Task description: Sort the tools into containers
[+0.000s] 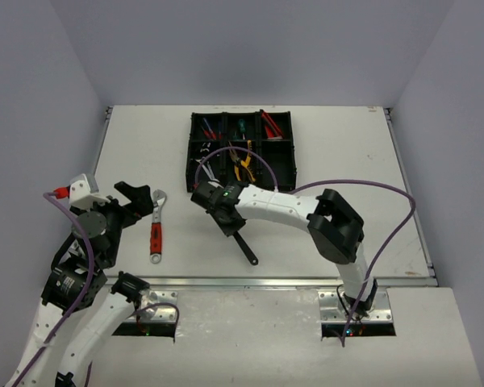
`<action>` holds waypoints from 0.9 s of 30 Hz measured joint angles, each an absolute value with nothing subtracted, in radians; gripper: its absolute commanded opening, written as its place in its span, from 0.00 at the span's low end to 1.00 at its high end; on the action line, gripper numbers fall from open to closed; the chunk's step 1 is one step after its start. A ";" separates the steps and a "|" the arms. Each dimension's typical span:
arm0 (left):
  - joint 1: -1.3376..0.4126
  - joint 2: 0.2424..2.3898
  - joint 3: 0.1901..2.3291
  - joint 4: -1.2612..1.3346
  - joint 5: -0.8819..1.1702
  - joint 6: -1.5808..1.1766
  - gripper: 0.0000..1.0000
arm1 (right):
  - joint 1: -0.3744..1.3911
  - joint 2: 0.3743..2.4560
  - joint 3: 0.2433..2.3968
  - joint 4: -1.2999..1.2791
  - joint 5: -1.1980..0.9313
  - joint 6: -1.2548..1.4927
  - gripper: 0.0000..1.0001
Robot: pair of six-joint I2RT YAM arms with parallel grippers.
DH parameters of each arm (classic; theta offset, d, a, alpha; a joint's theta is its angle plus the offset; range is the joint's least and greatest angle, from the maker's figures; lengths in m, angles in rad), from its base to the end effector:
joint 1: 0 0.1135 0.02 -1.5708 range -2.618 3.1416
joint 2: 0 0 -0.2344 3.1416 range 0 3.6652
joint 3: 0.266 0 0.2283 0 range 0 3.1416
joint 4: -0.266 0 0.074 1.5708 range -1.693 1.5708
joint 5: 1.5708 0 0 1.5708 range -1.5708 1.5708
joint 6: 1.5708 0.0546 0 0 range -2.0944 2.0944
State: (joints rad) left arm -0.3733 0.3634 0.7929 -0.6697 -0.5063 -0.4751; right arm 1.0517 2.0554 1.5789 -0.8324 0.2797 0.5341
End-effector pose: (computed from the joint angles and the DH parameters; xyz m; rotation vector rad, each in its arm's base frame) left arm 0.0976 -0.0098 0.3141 -0.4431 1.7270 -0.1523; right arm 0.2042 0.3270 0.1510 -0.6570 2.6816 -0.0137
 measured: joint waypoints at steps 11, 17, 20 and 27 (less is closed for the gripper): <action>-0.373 0.364 0.793 -0.669 -0.499 -0.475 1.00 | 0.813 1.911 1.513 -0.816 0.309 0.504 0.00; -0.373 0.364 0.793 -0.669 -0.496 -0.474 1.00 | 0.660 1.893 1.560 -0.829 0.313 0.430 0.00; -0.373 0.364 0.793 -0.668 -0.496 -0.474 1.00 | 0.605 1.931 1.625 -0.816 0.308 0.359 0.00; -0.373 0.366 0.793 -0.666 -0.497 -0.474 1.00 | 0.505 2.102 1.815 -0.759 0.303 0.219 0.00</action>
State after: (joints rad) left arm -0.3733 0.3664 0.7925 -0.6659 -0.4969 -0.4744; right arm 0.5049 2.1022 1.8149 -0.7592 0.3029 0.2195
